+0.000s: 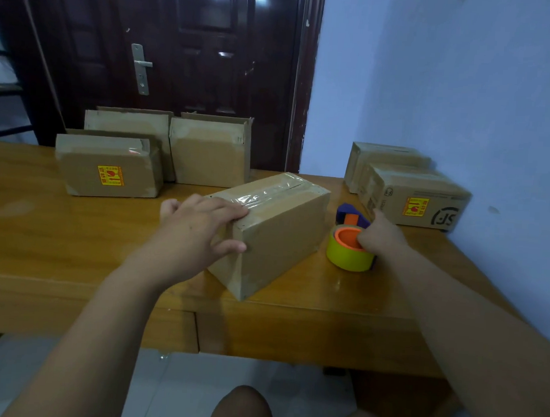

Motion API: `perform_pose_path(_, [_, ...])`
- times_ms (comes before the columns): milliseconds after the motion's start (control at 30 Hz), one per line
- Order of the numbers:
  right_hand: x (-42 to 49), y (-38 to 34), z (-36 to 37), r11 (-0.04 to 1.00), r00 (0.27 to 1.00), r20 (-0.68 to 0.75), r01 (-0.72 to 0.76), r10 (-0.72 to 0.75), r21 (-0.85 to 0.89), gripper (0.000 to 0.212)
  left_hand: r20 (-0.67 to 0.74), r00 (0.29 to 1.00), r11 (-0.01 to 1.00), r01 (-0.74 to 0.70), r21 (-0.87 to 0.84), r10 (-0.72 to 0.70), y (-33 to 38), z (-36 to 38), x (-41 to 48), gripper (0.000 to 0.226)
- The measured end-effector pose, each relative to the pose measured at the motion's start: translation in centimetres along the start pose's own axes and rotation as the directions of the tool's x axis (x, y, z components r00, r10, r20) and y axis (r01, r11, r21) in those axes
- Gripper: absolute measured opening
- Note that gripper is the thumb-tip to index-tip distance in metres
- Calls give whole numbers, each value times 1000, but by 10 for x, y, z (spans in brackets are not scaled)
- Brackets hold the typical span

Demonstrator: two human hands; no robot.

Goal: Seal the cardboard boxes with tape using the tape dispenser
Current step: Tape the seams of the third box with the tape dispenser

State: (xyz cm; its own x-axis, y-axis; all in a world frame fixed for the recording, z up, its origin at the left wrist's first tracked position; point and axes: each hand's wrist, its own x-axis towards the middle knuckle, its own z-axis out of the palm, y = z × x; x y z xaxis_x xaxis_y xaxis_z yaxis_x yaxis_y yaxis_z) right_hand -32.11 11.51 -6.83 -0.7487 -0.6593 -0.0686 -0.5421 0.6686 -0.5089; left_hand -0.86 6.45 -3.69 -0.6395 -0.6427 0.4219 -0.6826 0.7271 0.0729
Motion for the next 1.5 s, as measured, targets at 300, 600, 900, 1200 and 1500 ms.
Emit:
perform_pose_path(300, [1, 17, -1, 898, 992, 50, -126, 116, 422, 34, 55, 998, 1000, 5, -5, -5, 39, 1, 32, 69])
perform_pose_path(600, [-28, 39, 1, 272, 931, 361, -359, 45, 893, 15, 36, 999, 1000, -20, 17, 20, 65, 20, 65, 50])
perform_pose_path(900, [-35, 40, -2, 258, 971, 236, -217, -47, 941, 14, -108, 994, 999, -32, 12, 33, 93, 58, 84, 50])
perform_pose_path(1200, [-50, 35, -2, 109, 996, 88, -85, -25, 990, 28, -280, 933, 801, 15, -599, -226, 123, 45, 70, 36])
perform_pose_path(1500, [-69, 47, 0, -19, 964, -217, 217, -151, 976, 57, 14, 978, 620, 143, -771, -209, 191, 36, 62, 80])
